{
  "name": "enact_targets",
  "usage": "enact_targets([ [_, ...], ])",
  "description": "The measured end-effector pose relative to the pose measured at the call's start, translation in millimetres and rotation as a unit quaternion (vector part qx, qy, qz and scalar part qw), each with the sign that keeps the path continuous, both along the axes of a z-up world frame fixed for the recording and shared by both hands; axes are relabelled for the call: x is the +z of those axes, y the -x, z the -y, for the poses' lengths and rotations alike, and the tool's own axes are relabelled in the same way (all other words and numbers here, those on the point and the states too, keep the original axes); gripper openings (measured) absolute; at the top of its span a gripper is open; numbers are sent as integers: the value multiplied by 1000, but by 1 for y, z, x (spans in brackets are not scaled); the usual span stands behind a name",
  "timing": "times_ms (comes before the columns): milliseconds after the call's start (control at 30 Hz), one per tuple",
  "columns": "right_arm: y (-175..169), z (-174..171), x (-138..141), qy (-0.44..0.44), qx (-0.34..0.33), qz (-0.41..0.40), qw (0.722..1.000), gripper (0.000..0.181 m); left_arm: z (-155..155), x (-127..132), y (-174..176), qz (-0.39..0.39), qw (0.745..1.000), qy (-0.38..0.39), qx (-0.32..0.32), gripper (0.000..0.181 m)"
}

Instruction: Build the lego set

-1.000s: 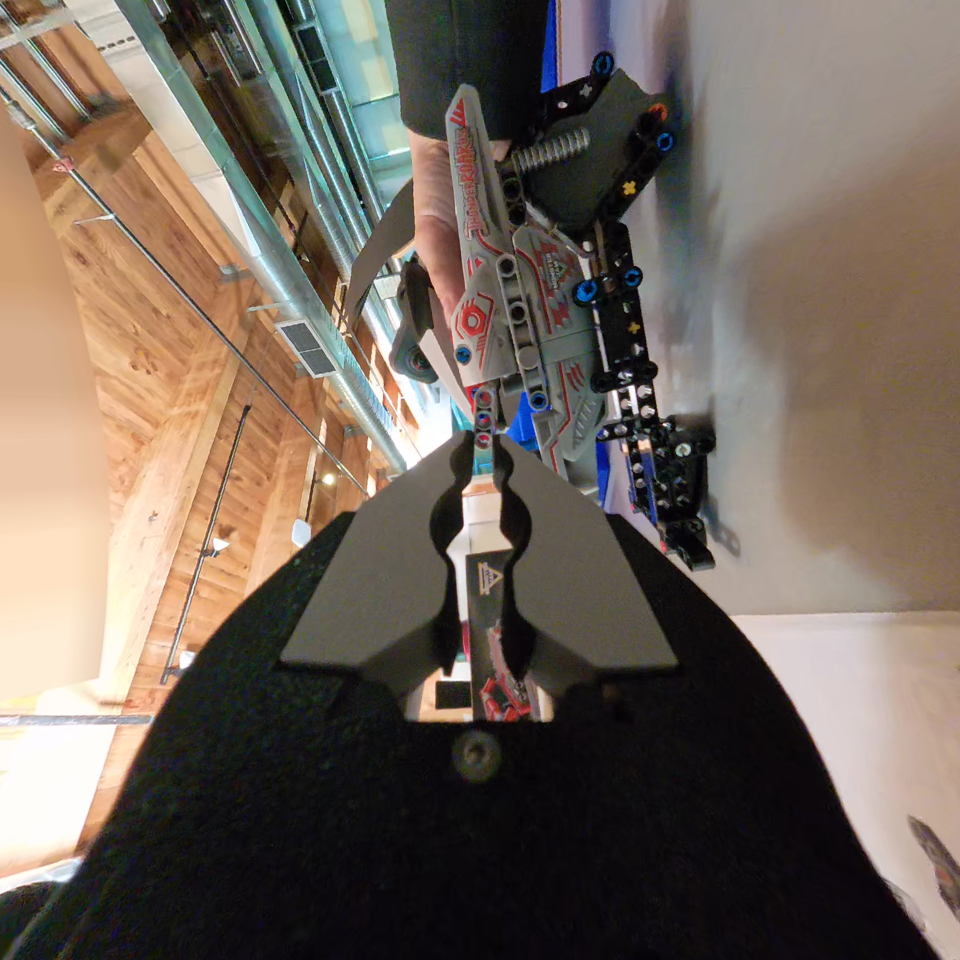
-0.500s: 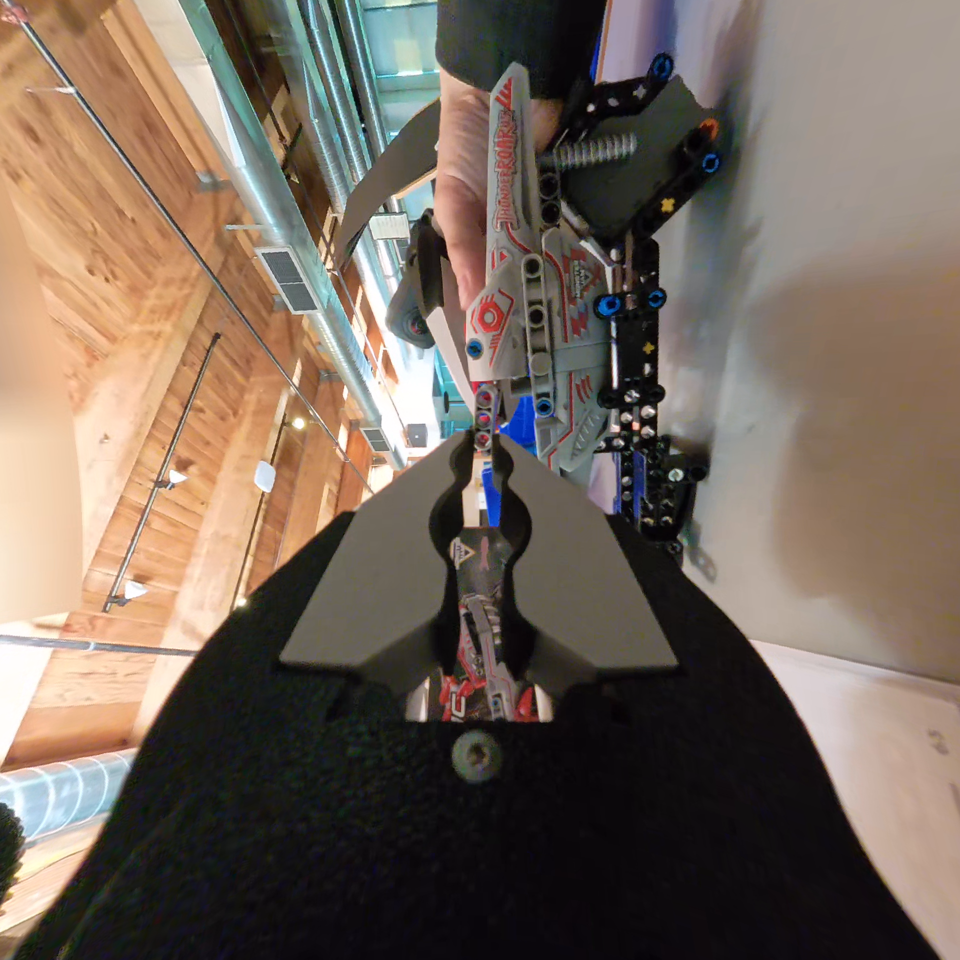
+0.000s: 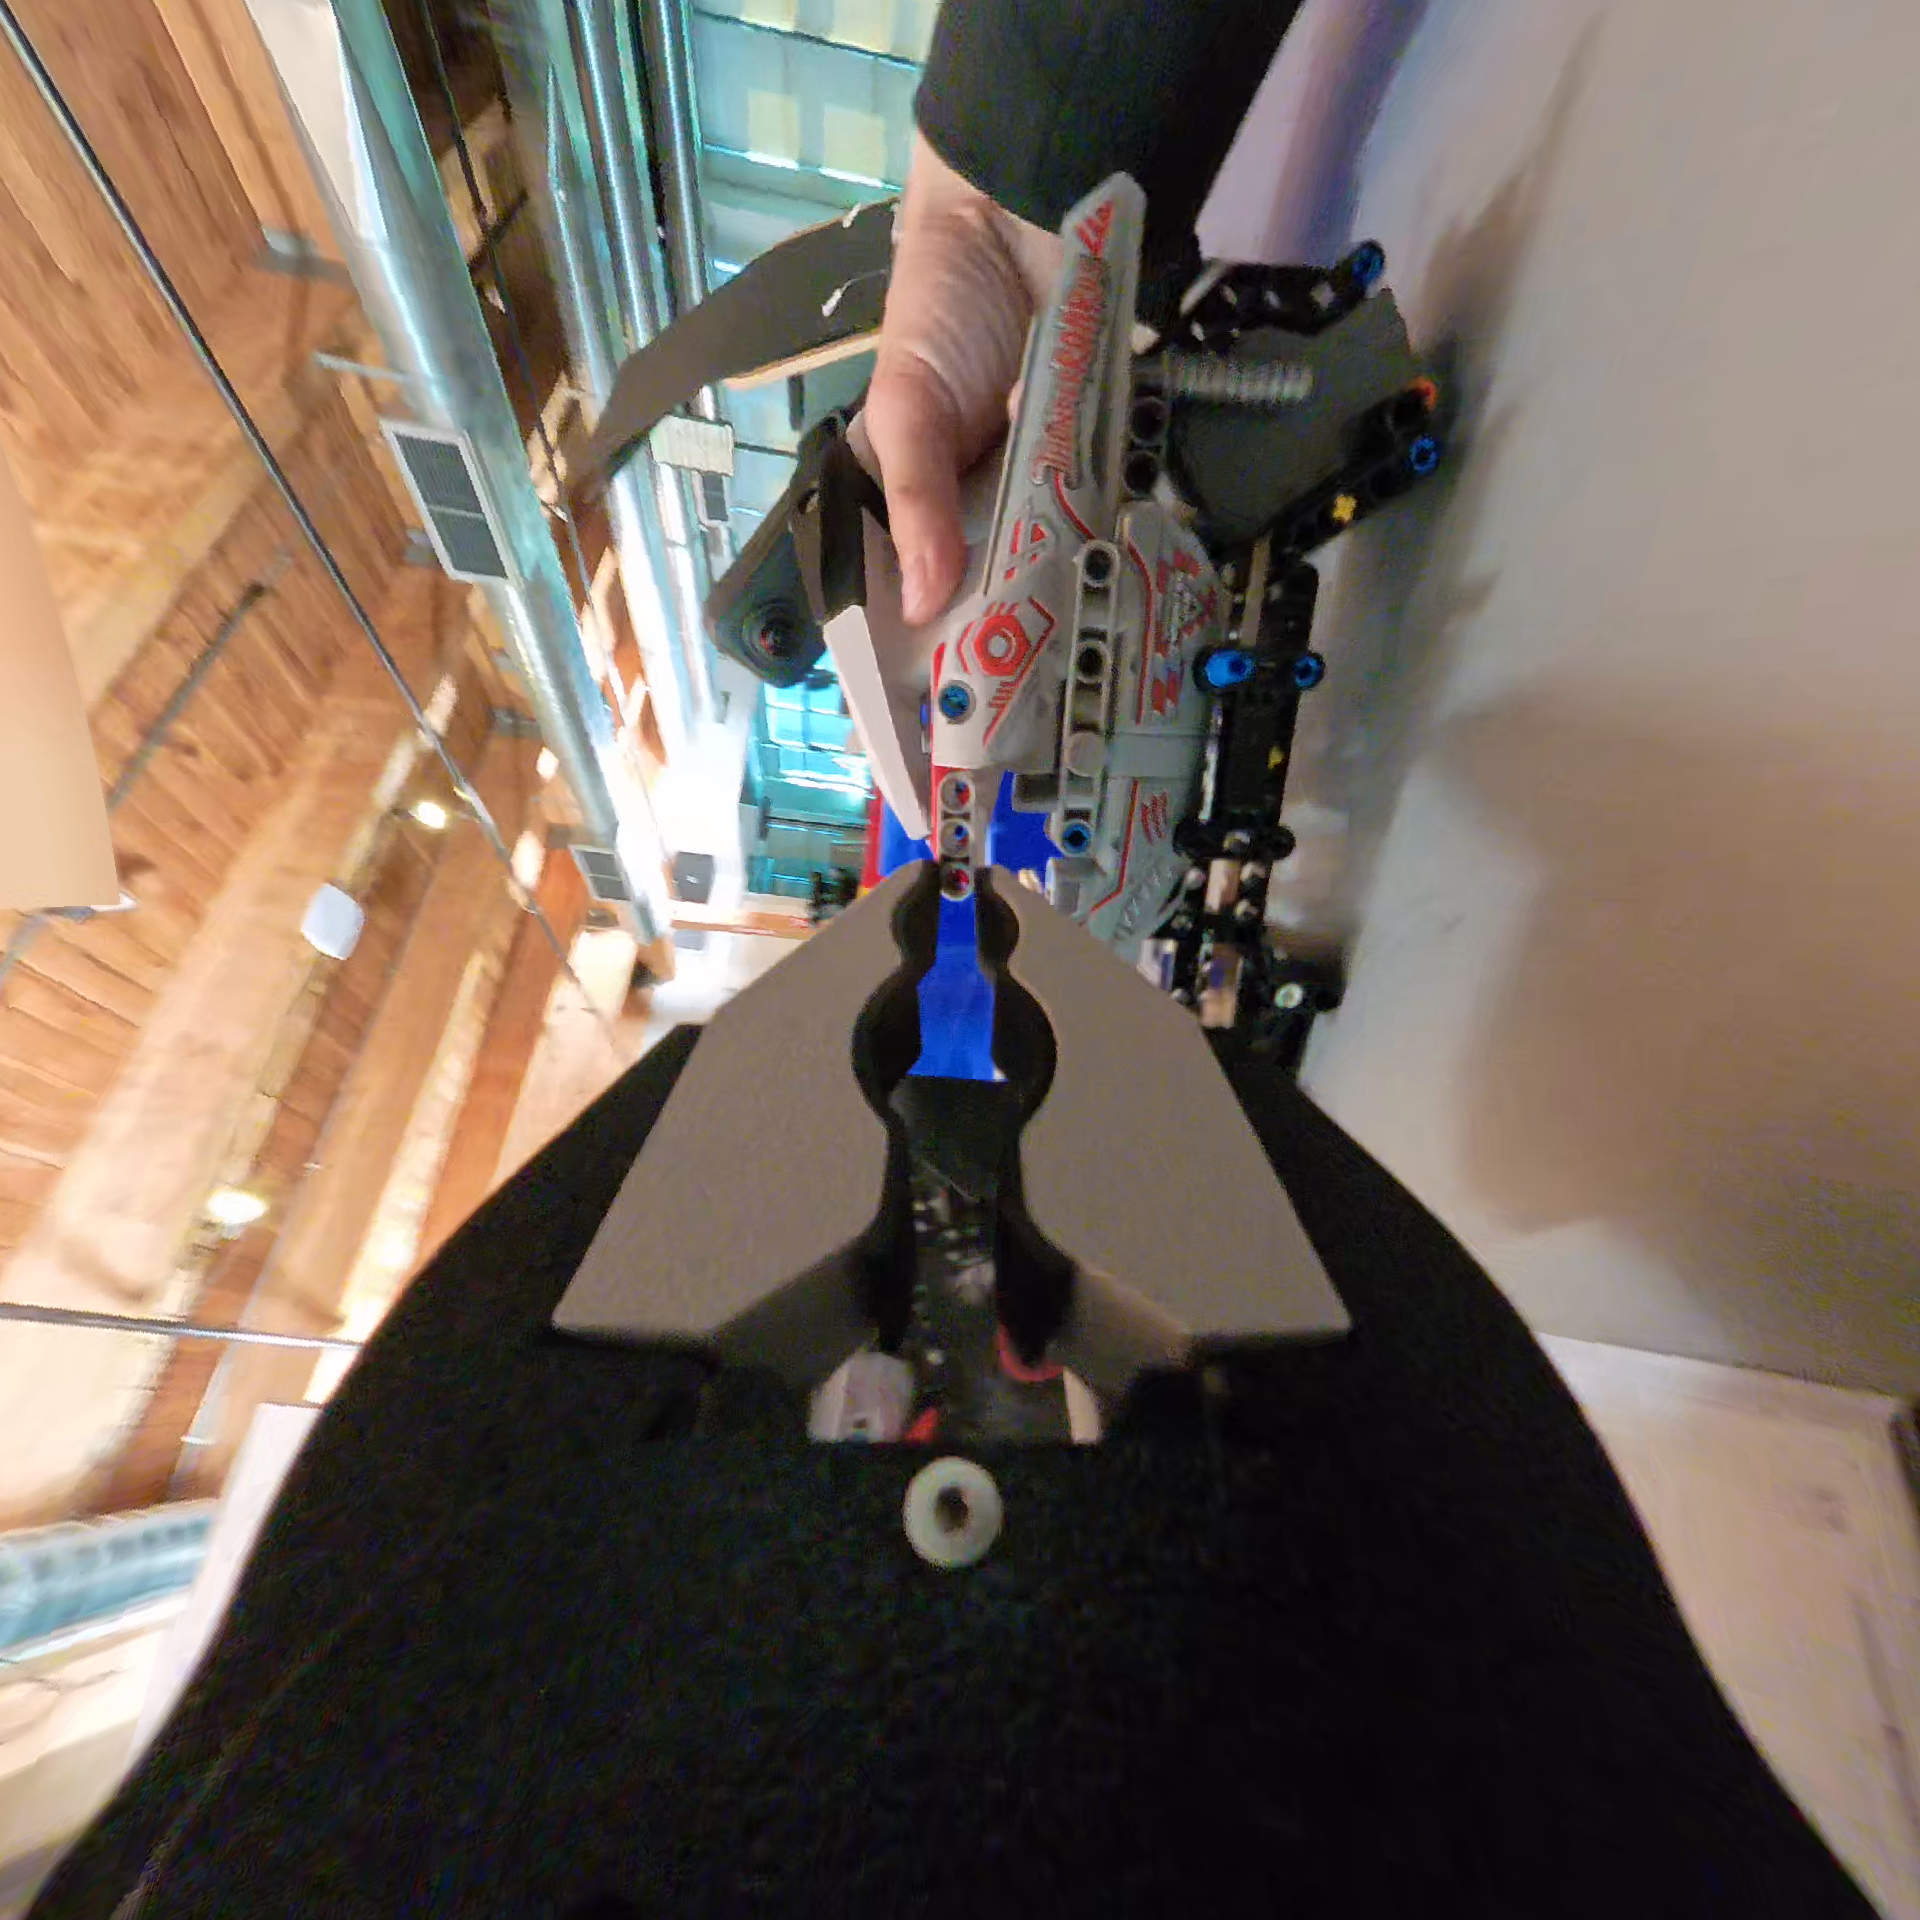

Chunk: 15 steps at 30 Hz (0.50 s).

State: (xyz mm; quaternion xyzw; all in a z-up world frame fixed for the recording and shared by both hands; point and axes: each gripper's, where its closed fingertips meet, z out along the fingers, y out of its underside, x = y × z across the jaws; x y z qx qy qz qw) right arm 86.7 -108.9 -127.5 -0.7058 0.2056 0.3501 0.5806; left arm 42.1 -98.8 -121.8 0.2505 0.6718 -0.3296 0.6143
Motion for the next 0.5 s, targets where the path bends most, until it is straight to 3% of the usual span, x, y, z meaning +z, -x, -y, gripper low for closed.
enact_targets([
  [133, 0, 0, 0, -1, -1, -4, 1000, 9, -1, 1, 0, 105, 994, -38, -7, 4],
  [367, -3, 0, 0, -6, -8, -12, 1000, 9, 1, 1, -2, 133, 991, -36, 1, 4],
  [500, -3, 1, 1, -6, -6, -13, 1000, 8, 1, 2, 0, 166, 985, -41, -27, 4],
])
